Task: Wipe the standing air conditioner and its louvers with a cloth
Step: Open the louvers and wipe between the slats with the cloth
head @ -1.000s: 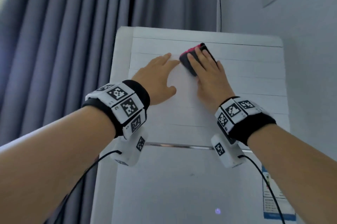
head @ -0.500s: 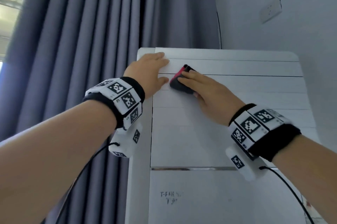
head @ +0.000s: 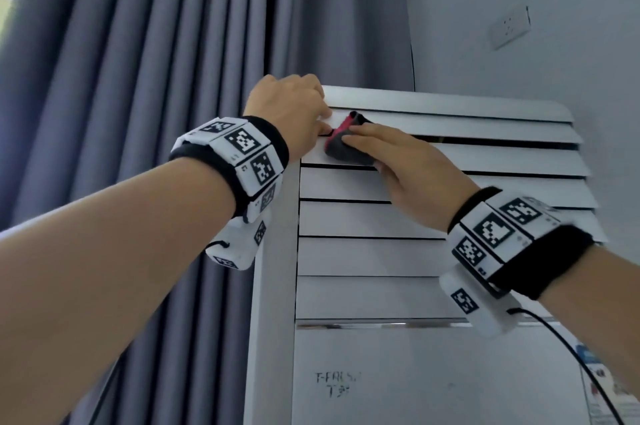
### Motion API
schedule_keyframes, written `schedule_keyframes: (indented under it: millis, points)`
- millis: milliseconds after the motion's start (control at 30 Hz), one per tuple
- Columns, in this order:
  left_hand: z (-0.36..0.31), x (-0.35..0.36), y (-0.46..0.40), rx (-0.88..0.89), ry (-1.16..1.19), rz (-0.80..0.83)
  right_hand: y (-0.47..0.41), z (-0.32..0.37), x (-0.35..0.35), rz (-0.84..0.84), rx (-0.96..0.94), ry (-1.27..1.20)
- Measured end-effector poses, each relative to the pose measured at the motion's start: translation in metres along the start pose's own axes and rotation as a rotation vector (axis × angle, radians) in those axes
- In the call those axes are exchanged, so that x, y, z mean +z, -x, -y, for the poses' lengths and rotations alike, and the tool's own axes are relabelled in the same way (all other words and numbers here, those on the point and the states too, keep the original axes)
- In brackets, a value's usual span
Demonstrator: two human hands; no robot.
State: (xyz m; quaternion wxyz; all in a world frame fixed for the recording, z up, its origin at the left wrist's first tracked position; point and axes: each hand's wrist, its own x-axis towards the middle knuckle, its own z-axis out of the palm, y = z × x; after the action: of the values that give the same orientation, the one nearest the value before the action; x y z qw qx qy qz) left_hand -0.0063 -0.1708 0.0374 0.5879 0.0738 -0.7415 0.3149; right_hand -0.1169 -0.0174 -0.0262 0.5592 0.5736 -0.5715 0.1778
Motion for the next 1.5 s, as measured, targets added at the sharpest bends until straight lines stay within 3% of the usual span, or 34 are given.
schedule_keyframes:
  millis: [267, 400, 633, 967, 1167, 1300, 1500]
  points:
    - [-0.006, 0.002, 0.002, 0.065, -0.206, -0.053, -0.001, 0.005, -0.006, -0.112, 0.011, -0.013]
    - [-0.008, 0.002, 0.001, 0.076, -0.209, -0.054, -0.013, -0.007, -0.014, -0.231, 0.167, -0.015]
    - [-0.011, 0.005, -0.006, 0.037, -0.232, -0.060, -0.033, -0.016, -0.005, -0.010, 0.207, 0.008]
    - [-0.013, 0.003, -0.009, -0.007, -0.176, -0.067, -0.014, -0.015, -0.016, -0.045, 0.023, 0.079]
    - [0.001, -0.001, -0.004, -0.028, 0.063, -0.105, -0.021, -0.013, -0.013, -0.003, -0.054, 0.235]
    - [0.015, -0.005, -0.003, -0.130, 0.258, -0.058, -0.028, -0.021, -0.021, -0.061, 0.040, 0.160]
    - [0.022, -0.002, -0.004, -0.163, 0.406, -0.052, -0.040, -0.020, -0.015, -0.026, 0.070, 0.341]
